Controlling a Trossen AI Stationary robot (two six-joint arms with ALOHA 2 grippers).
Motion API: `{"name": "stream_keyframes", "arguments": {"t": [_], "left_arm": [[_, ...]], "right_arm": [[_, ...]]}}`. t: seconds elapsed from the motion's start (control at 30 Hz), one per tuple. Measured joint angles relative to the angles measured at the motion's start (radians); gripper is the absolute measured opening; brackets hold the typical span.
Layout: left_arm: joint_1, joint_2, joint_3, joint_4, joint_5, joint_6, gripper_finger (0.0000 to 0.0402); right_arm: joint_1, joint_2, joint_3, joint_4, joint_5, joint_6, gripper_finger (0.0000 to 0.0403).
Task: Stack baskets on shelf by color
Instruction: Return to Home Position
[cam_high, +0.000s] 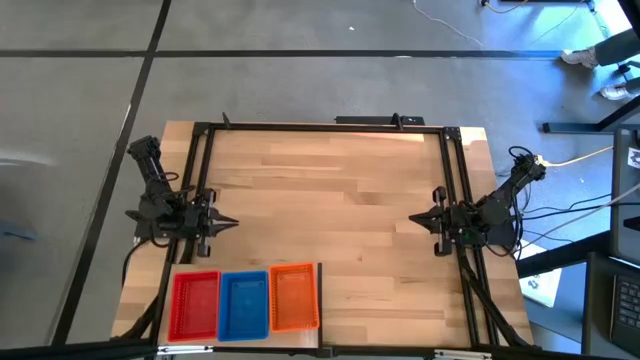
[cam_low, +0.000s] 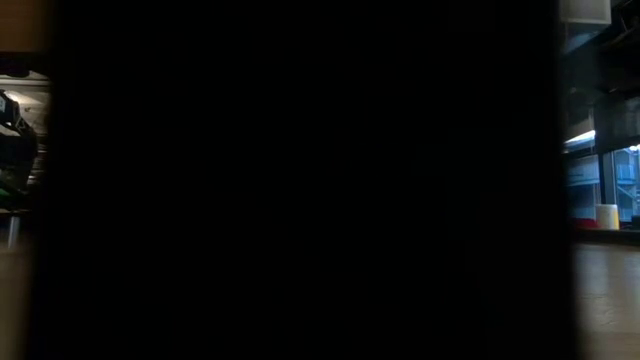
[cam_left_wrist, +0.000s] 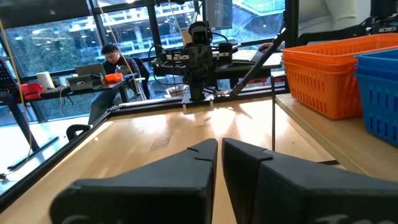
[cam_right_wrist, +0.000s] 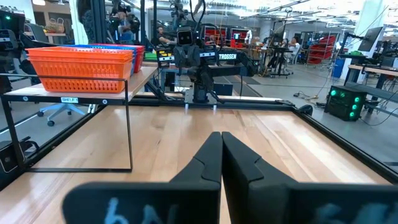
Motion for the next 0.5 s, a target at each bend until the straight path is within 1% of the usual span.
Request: {"name": "stream_keyframes", "arguments": {"t": [0.33,0.5], "left_arm": [[0.000,0.000,0.000,0.000,0.000,0.000,0.0002],[0.000,0.000,0.000,0.000,0.000,0.000,0.0003]], "right_arm": [[0.000,0.000,0.000,0.000,0.000,0.000,0.0001],[0.000,0.000,0.000,0.000,0.000,0.000,0.0001]]}}
